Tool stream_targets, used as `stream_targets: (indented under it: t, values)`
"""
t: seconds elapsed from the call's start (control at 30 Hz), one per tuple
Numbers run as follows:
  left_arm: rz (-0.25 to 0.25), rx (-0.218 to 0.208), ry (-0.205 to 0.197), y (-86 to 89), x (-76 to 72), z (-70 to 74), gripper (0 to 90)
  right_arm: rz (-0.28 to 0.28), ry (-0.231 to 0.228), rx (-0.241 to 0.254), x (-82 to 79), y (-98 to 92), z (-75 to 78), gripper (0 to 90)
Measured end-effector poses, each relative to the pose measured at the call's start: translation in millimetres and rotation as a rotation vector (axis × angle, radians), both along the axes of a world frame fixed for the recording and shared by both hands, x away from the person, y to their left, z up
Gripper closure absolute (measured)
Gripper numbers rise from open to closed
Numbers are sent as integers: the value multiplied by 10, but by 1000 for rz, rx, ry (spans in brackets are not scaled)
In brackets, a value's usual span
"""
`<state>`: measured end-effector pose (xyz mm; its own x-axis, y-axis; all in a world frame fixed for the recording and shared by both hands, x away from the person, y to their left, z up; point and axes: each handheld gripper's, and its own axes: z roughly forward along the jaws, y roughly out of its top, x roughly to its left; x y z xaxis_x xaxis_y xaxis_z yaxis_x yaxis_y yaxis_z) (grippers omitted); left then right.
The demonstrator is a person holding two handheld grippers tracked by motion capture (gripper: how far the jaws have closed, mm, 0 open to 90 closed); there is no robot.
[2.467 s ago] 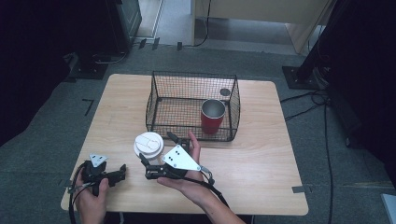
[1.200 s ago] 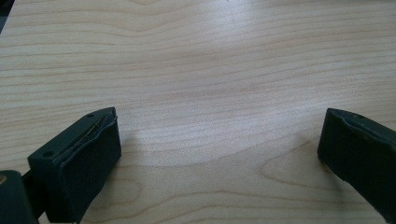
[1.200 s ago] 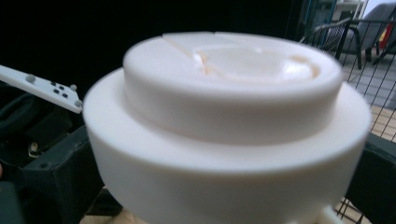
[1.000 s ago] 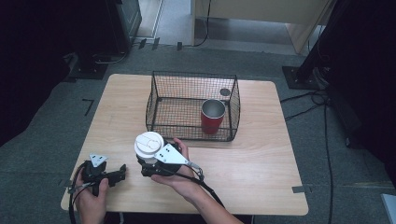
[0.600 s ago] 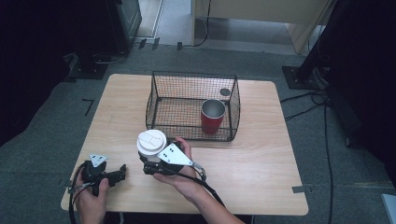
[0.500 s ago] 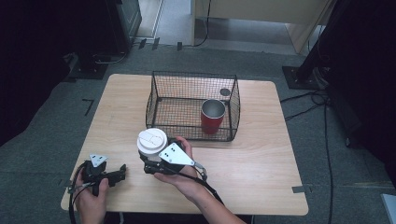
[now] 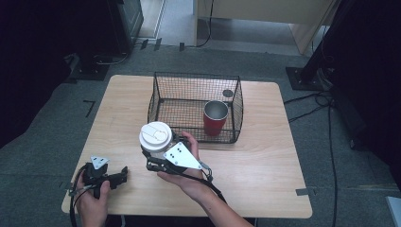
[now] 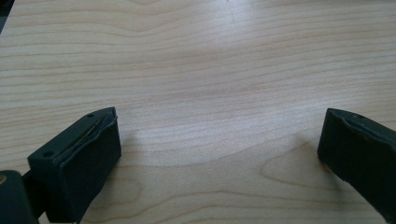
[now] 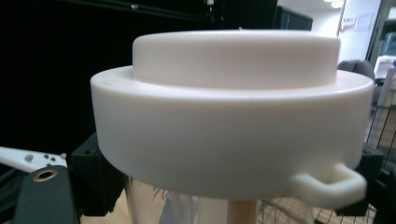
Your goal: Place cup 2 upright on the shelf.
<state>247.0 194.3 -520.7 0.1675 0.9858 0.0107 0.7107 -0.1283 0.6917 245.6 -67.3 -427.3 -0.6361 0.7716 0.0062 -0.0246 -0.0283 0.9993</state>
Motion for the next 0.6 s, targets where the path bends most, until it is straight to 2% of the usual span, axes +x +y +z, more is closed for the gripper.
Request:
stream_targets:
  t: [0.23,0.6]
  values:
    - [0,0,1,0,0,1,0,-15,-49,22,1,2,94,160]
    - [0,0,2,0,0,1,0,-51,-78,51,78,-9,265,160]
